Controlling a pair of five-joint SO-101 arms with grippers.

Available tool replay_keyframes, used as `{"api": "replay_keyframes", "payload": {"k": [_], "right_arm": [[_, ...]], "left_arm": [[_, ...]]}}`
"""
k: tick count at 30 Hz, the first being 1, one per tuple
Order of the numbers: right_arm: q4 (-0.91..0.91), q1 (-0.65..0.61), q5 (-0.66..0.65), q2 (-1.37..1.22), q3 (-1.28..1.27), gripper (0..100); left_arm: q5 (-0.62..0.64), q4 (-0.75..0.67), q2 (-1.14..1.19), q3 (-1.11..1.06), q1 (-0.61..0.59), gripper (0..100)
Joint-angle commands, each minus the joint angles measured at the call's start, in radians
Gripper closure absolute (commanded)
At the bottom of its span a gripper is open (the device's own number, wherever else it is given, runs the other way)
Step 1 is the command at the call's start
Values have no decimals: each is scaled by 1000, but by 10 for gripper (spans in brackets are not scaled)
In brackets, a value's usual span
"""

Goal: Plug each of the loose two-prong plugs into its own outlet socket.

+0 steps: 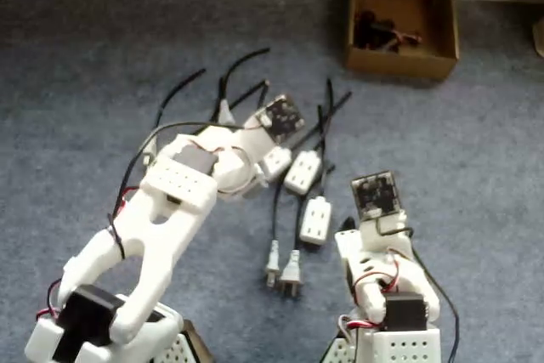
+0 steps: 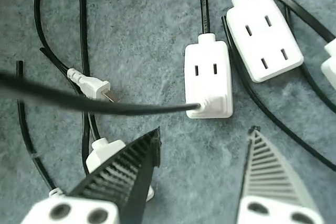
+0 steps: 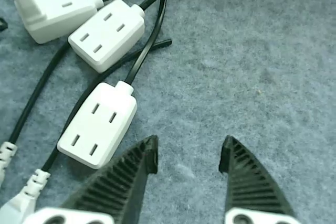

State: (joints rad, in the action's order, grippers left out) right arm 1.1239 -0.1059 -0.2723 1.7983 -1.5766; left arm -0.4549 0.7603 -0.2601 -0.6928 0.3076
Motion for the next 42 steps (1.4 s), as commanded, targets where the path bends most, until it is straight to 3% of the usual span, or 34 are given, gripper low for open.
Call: {"api": "replay_keyframes", "payload": {"k": [1,11,19,28,42], "right_arm": [[-2,-21,-12,8,7,858],[-2,-21,-17,10,7,994],[-2,-21,-17,15,7,995],[1,-21,-18,15,5,995],[2,-21,-18,16,5,995]], "left_arm": [[20,-80,28,51,21,755],[21,-166,59,51,15,755],[23,-175,79,51,22,755],[23,-169,275,194,79,755],[23,-167,406,268,35,779]]}}
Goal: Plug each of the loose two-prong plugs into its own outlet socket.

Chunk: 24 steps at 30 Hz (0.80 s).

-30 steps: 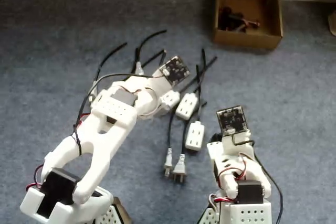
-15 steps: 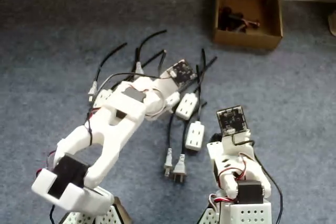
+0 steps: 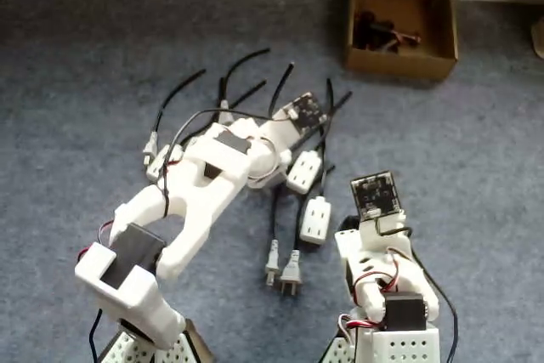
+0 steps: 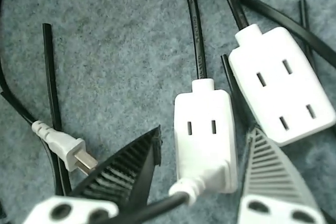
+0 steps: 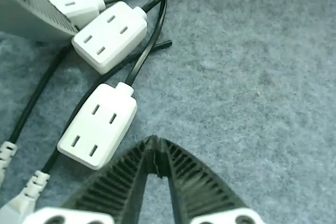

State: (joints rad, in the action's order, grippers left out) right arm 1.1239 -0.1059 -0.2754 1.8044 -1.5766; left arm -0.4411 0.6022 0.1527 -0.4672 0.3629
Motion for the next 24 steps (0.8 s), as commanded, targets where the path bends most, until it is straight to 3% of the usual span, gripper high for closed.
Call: {"api": "replay_keyframes", "payload": {"k": [1,13,24], "right_arm": [[2,-21,-15,10,5,995],[2,-21,-15,12,5,995],[2,-21,-15,12,4,994]], "left_arm": [[9,-6,-8,42,-21,798],[8,180,-10,128,-91,835],[8,181,-10,133,-93,993]]}}
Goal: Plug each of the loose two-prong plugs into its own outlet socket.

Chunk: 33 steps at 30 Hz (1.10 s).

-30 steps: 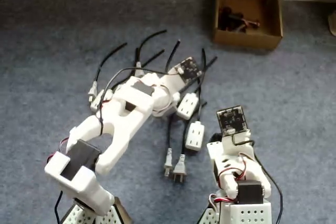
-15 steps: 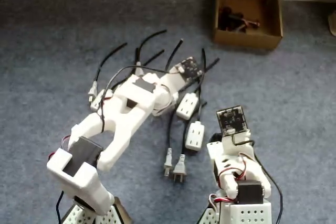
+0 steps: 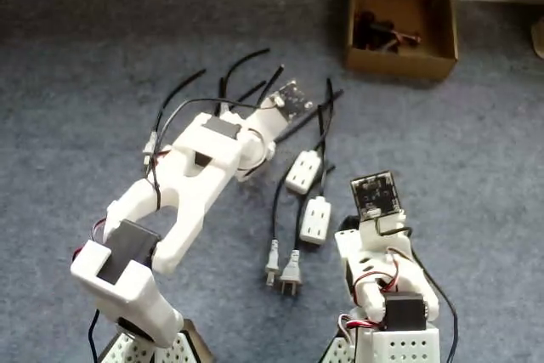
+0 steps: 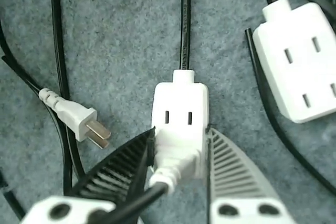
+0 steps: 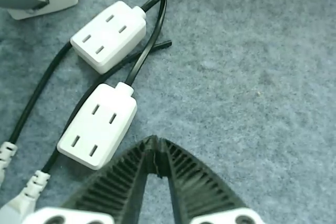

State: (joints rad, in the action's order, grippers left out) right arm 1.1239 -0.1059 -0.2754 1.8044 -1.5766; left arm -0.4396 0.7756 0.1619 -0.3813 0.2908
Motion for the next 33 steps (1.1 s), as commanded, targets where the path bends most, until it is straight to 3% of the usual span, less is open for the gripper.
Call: {"api": "replay_keyframes", "payload": {"k": [1,11,22,33], "right_arm": [[2,-21,-15,12,4,994],[1,-21,-15,12,4,993],[1,-21,-15,12,4,993],[1,-21,-15,12,4,993]], "left_arm": [[6,8,-19,45,-21,995],[8,18,-21,70,-19,994],[81,238,-13,291,-18,994],[83,238,-8,288,-19,994]]}}
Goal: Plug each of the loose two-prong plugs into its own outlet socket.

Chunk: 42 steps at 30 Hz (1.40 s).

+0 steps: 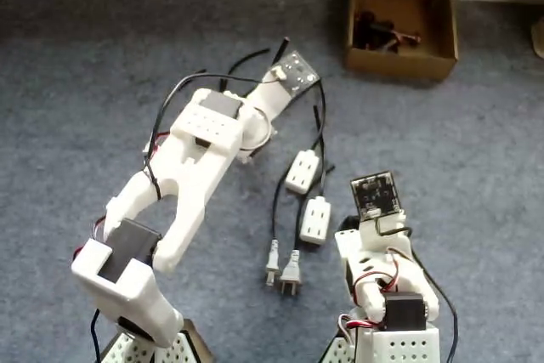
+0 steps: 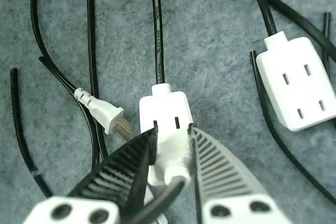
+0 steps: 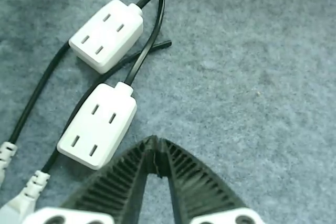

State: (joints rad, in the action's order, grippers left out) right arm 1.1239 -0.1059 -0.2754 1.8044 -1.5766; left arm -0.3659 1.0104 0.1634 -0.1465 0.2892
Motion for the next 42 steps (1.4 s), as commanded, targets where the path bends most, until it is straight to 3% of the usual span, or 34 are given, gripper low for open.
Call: {"api": "replay_keyframes", "payload": {"k": [1,13,31,37,42], "right_arm": [[1,-21,-15,12,4,993],[1,-21,-15,12,4,993],[-2,-21,-49,12,-22,993],[-2,-21,-49,12,-24,993],[-2,-21,-49,12,-24,993]], "left_arm": [[9,-3,-10,38,-18,994],[6,-166,-10,-182,-18,994],[9,-164,-12,-186,-88,992],[49,-164,-12,-188,-87,849],[63,-164,-16,-180,-87,828]]}}
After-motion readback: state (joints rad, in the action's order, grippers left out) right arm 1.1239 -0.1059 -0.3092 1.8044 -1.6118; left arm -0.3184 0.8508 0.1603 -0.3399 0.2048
